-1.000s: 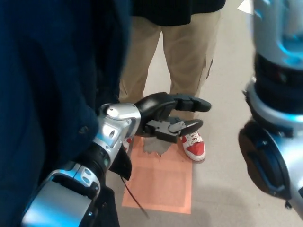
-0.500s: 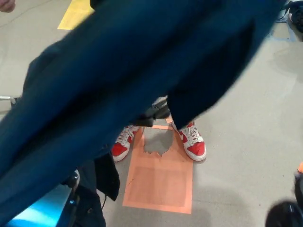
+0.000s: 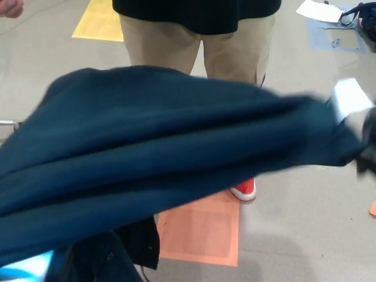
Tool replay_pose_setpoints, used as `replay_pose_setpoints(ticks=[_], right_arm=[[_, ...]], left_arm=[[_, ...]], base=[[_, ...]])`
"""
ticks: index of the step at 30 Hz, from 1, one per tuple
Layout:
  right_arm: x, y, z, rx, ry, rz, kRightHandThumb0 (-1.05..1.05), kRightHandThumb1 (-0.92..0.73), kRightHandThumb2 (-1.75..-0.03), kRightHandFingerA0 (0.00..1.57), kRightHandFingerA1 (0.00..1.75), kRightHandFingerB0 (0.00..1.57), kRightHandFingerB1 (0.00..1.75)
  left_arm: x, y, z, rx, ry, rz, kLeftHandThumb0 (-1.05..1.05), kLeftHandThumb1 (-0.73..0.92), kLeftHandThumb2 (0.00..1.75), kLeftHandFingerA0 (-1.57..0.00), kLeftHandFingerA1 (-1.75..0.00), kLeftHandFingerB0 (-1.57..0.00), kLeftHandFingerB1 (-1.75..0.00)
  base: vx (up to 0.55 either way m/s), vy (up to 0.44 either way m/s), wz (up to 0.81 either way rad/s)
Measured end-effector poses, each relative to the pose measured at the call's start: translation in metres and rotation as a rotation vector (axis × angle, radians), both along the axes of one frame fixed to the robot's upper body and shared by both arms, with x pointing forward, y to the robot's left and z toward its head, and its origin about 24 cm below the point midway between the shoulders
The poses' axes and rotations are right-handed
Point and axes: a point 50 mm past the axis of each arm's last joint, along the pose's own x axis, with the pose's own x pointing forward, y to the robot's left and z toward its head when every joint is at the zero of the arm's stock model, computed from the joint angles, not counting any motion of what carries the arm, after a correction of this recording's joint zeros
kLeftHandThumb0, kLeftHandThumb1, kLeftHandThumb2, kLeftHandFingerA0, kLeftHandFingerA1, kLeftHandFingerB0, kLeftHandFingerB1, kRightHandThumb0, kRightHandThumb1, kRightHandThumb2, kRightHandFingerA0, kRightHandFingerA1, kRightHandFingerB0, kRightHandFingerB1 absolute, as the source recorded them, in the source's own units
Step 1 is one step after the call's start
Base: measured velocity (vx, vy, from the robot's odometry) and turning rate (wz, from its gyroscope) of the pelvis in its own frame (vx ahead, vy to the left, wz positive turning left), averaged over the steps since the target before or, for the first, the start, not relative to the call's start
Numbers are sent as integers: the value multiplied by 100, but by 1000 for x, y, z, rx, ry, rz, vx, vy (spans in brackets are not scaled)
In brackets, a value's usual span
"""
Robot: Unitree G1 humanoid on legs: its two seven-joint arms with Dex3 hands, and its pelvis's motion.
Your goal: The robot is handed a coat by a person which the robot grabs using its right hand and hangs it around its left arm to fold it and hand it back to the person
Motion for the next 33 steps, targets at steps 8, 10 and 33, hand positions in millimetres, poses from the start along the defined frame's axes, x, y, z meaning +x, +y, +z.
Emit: replay_pose_setpoints(ticks=[8,10,33], right_arm=[[-3,-10,-85,-88,411,53,-17,-66,-57,77,175,57,168],[-6,-13,-102,-102,489,50,-16,-65,-55,73,175,49,175],[-76,-51,-227,-589,1087,72,-76,-62,-96,0,15,0,15]], left_arm=[[1,7,4,-10,-14,21,-74,85,67,-12,-28,-12,-26],[1,8,5,-10,-16,22,-78,84,66,-12,-27,-11,-26],[9,8,34,-13,-105,8,-79,69,101,-10,-44,-5,-40]], base=[[0,0,0],[0,0,0],[0,0,0]])
